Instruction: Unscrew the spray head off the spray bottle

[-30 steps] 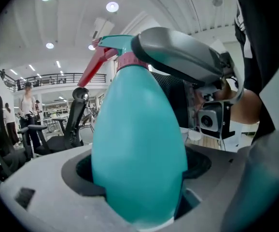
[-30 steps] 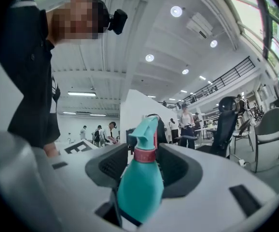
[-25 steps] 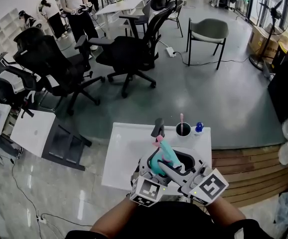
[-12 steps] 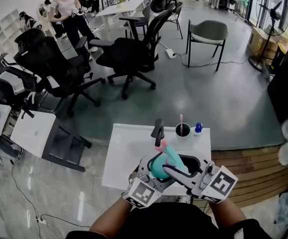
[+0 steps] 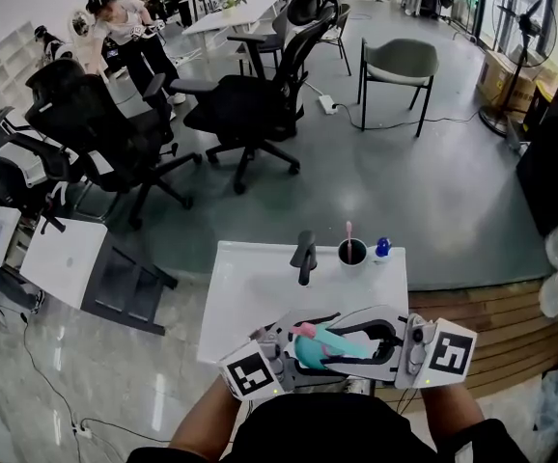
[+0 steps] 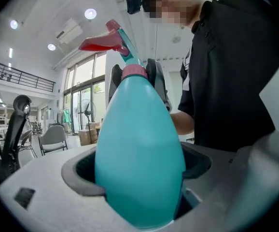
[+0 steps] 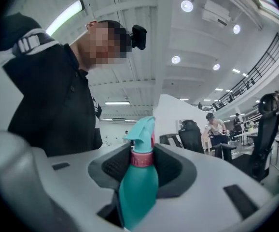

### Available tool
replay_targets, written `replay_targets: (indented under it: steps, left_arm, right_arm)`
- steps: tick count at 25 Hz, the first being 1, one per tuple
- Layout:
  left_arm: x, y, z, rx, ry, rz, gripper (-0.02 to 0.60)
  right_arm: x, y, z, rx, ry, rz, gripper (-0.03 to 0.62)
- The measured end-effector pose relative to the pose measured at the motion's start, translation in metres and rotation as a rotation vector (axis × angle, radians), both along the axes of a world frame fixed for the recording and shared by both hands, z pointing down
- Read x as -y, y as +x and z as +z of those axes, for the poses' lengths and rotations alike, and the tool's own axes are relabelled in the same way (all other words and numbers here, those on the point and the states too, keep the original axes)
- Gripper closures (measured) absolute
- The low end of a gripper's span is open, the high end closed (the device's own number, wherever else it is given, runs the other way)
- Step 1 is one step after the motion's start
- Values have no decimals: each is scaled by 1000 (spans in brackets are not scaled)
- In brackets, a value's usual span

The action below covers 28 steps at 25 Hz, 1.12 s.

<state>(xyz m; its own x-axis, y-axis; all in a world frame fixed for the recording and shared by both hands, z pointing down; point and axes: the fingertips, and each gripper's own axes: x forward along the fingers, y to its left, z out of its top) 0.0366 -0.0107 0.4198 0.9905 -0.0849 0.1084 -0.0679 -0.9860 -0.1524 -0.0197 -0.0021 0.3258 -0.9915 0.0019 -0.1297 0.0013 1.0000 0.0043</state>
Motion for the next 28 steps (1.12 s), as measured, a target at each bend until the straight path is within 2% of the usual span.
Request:
replay_targets:
  steps: [3, 5, 8, 12, 15, 17, 20, 23, 25, 28]
  left_arm:
    - [-5, 3, -3, -31, -22, 29, 133]
    - [2, 3, 0, -45, -54, -17, 133]
    - [32, -3, 16, -15, -91, -211, 133]
    - [68, -20, 41, 74, -57, -462, 133]
    - [81, -28, 45, 106, -43, -571, 133]
    - [84, -30, 48, 122, -32, -610, 133]
    - [87, -33, 65, 143, -56, -647, 133]
    - [88, -31, 70, 137, -71, -646, 133]
    - [84, -26, 62, 113, -62, -609, 132]
    - [70, -18, 49, 60, -60, -479, 133]
  right_arm:
    - [-3, 3, -1, 15, -13, -51, 442]
    - [3, 2, -1, 27, -22, -25, 439]
    - [26, 0, 5, 44, -43, 109, 433]
    - [60, 5, 15, 68, -29, 307, 399]
    - [69, 1, 24, 8, -74, 387, 396]
    - [76, 2, 26, 5, -58, 431, 398]
    - [84, 3, 30, 12, -59, 478, 399]
    - [83, 0, 33, 21, -70, 482, 442]
    - [78, 0, 32, 25, -59, 461, 451]
    - [63, -3, 25, 13, -76, 382, 454]
